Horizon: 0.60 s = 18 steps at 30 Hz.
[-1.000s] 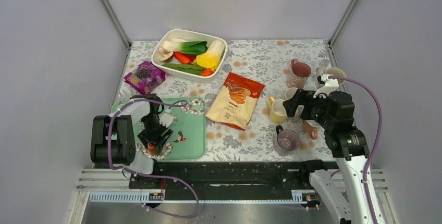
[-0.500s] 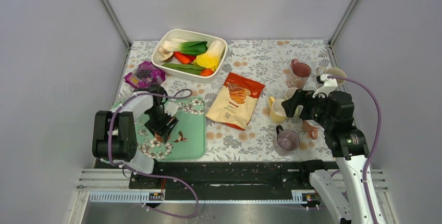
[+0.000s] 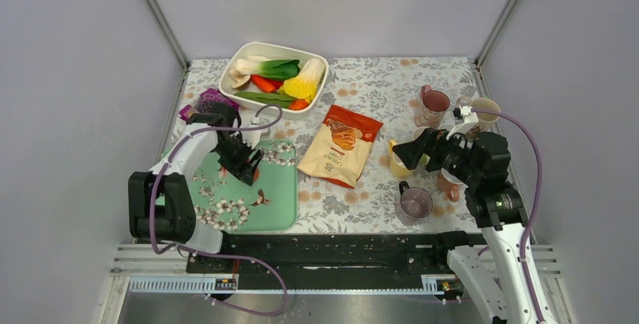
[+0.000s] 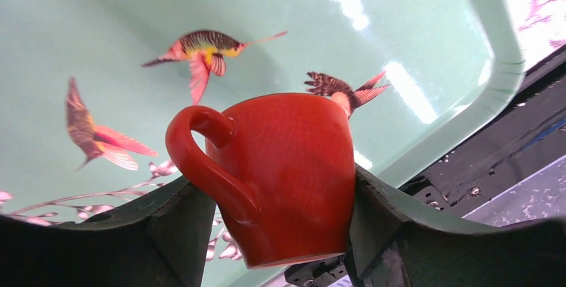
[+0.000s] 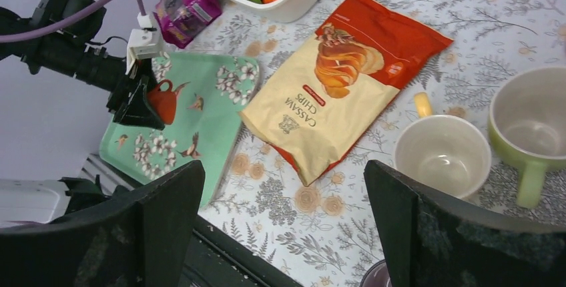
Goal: Turn the mug right side up
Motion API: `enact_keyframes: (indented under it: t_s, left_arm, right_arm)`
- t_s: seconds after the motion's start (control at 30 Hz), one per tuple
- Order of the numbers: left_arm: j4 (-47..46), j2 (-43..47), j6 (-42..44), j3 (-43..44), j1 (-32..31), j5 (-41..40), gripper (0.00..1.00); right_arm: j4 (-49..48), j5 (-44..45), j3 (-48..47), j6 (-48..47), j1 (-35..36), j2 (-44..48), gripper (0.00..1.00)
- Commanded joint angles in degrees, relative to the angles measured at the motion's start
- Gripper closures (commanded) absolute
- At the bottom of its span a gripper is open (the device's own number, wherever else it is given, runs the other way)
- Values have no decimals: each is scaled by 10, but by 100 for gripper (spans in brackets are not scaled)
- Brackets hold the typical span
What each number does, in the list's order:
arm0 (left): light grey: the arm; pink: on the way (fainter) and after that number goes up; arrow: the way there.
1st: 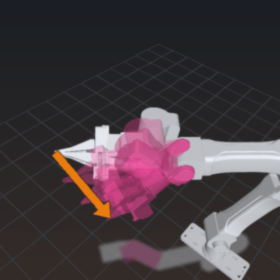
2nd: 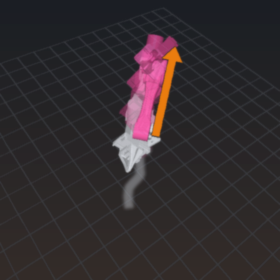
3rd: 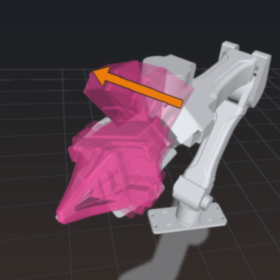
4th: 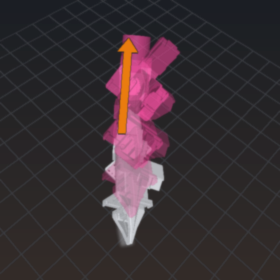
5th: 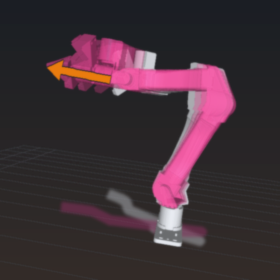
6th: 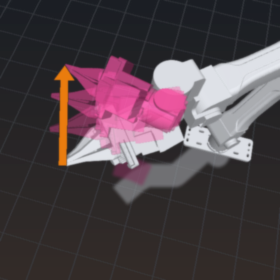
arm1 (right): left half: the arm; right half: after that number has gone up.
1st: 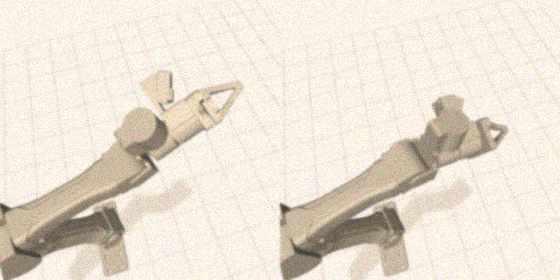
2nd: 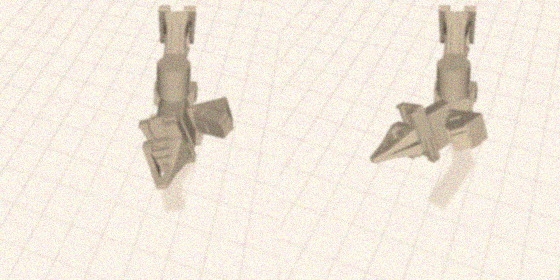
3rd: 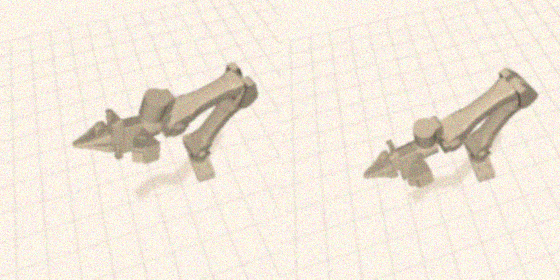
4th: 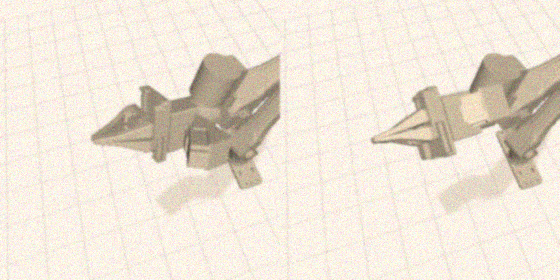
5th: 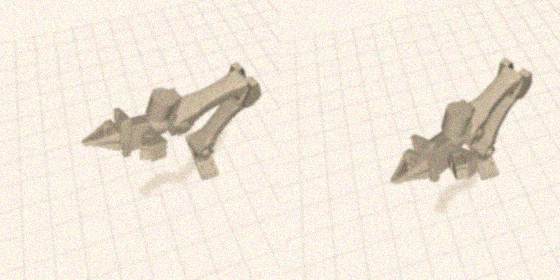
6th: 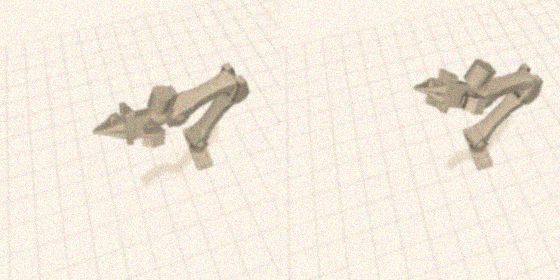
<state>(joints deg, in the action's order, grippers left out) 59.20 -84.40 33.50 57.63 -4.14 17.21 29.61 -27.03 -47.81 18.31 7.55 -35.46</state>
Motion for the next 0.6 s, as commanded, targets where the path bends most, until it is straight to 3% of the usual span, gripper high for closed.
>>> enact_keyframes:
  t_s: [0.0, 0.2, 0.33, 0.43, 0.57]
  left_arm:
    - [27, 31, 20, 72, -7, 82, 100]
    - [73, 33, 18, 158, -45, 116, 100]
    - [102, 40, 10, 222, -67, 142, 100]
    - [120, 48, 4, 266, -80, 174, 100]
    - [148, 48, -11, 314, -108, 201, 100]
  right_arm:
    - [-67, -21, 2, 59, 16, 7, 1]
    - [-201, -66, 28, 154, 97, -32, 1]
    - [-274, -35, 4, 178, 207, -119, 1]
    - [-384, -36, 9, 239, 245, -196, 1]
    - [-452, -29, -22, 275, 292, -294, 3]
